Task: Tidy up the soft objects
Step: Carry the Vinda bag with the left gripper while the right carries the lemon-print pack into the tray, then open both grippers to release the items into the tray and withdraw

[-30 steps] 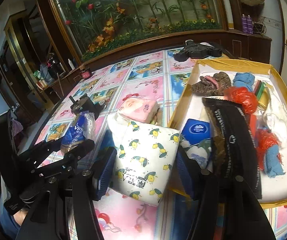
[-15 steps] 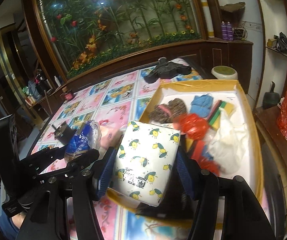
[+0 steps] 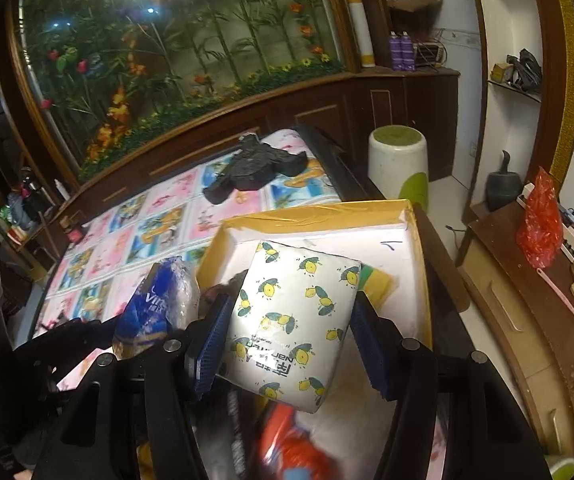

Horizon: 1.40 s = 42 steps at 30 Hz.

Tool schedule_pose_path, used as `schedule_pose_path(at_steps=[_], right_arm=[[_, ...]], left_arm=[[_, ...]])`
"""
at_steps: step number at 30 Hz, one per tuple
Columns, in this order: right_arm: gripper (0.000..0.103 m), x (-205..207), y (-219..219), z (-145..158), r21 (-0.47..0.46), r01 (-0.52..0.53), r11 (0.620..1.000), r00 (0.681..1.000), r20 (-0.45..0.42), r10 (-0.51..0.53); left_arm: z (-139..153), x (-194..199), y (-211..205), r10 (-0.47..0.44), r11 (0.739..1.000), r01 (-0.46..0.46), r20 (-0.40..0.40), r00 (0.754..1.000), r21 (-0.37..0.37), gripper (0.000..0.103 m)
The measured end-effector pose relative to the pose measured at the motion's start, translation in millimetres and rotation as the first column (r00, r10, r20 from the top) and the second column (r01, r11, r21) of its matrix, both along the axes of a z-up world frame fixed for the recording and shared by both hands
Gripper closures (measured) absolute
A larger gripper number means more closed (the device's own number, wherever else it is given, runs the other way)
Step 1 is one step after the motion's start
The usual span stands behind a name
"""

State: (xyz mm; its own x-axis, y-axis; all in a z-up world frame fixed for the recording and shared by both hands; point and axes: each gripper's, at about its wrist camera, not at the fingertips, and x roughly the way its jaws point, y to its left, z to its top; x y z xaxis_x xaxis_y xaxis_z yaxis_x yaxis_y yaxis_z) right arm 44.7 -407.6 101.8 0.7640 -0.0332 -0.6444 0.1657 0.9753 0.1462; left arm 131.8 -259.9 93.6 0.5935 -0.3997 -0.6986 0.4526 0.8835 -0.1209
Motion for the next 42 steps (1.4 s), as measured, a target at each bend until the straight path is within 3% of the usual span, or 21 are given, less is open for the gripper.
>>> schedule_pose_path(at_steps=[4,9,18,29,38,42], right_arm=[[0.044,36.4,-17.6,-6.9,0.043,0.014,0.999,0.998,-0.067,-0.011],[0.044,67.0,-31.8,-18.2,0.001,0.043,0.999,0.991,-0.131,-0.042],[0.041,78.6,-41.4,-34.8,0.009,0.063,0.998,0.985,-0.159,-0.061],[0.029,43.7,-40.9,-18.9,0.01,0.091,0.996,0.992,-0.094,-0.09],[0.022,-22.2,-7.1,-7.3,0.076,0.05,0.996,0.998,0.034,-0.053],[0.021,-37.5,21.5,-13.1,0.088,0.008,0.996,0.998,0.059,-0.013]], left_arm=[[-14.2,21.2,-20.7,-0.016,1.0,0.017,-0.044,0.999,0.017,0.055],[-30.3,32.6,-37.7,-0.024,0.999,0.027,-0.099,0.995,0.024,0.055],[-37.1,29.5,-46.9,-0.043,0.998,0.047,-0.08,0.996,0.046,0.049],[-23.5,28.4,-27.9,-0.023,0.999,0.017,-0.128,0.992,-0.052,0.046],[-5.7,-14.7,17.0,-0.012,0.991,0.003,-0.07,0.997,-0.134,0.046],[-7.9,-40.0,45.5,0.005,0.991,-0.011,-0.046,0.999,-0.132,0.046]])
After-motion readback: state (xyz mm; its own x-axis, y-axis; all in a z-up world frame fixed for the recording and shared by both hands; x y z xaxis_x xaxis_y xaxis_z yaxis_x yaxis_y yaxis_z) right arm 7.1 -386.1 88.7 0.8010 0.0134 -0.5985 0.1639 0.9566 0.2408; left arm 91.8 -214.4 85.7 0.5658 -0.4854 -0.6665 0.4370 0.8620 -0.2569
